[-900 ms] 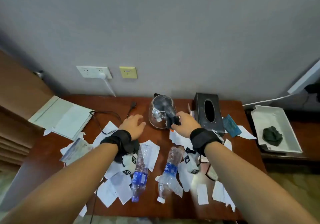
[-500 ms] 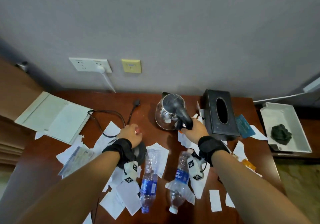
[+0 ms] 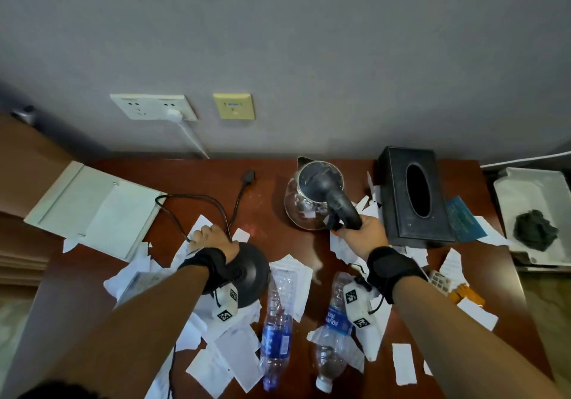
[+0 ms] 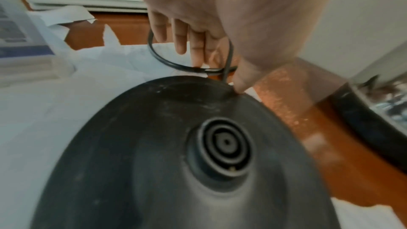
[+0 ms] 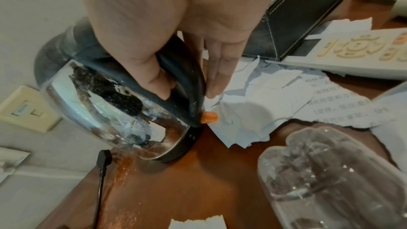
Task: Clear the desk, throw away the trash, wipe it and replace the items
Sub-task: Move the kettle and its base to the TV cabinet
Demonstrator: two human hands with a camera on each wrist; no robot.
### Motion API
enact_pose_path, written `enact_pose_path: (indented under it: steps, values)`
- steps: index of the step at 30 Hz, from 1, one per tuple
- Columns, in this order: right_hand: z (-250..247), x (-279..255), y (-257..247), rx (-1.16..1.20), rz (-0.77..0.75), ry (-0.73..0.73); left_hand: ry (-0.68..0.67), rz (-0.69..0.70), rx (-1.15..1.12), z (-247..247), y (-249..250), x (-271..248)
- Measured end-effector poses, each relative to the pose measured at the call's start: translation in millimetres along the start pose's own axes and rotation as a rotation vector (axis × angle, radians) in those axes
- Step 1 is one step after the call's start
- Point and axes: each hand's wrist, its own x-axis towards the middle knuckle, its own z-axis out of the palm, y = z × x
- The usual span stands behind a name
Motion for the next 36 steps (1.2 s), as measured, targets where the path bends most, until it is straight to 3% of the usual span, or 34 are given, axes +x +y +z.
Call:
enact_pose_path:
  steps: [6, 12, 18, 28, 36]
  values:
    - [0.6, -1.3, 2.3, 0.055, -0.001, -0.001, 0.0, -0.007, 0.011, 4.9, 0.7, 11.4]
    - [3.0, -4.1, 2.5, 0.273, 0.028, -0.052, -0.053, 0.001, 0.017, 3.7, 10.1, 11.0]
    - [-4.9, -21.3, -4.4, 0.4, 0.055, -0.06, -0.116, 0.065, -0.329, -5.3, 0.9, 5.7]
    - [-24.8, -60.0, -18.8, 0.472, -0.006, -0.018, 0.065, 0.266, -0.321, -84.5, 14.2, -37.8]
    - [-45.6, -103.3, -31.7, 0.544, -0.077, -0.003, 0.019, 0.403, -0.441, -124.4, 57.8, -79.6]
